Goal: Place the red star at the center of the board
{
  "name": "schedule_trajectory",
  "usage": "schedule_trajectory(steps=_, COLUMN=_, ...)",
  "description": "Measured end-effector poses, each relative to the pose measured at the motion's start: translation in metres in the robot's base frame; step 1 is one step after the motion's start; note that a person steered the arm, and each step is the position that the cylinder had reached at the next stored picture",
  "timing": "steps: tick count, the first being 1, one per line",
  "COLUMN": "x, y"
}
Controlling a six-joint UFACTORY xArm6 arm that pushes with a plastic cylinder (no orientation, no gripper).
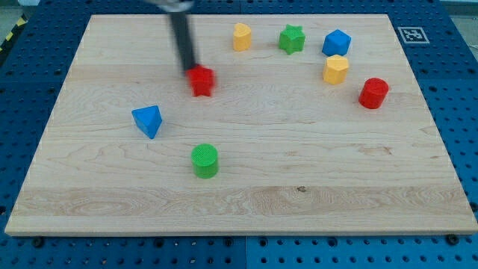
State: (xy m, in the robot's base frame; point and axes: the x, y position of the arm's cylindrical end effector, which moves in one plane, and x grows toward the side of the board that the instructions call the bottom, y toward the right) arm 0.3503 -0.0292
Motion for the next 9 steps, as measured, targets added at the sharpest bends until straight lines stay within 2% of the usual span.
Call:
schedule_trajectory(steps=1, x=0.0047, y=0.0457)
schedule_trajectory(steps=9, x=0.0029, y=0.0444)
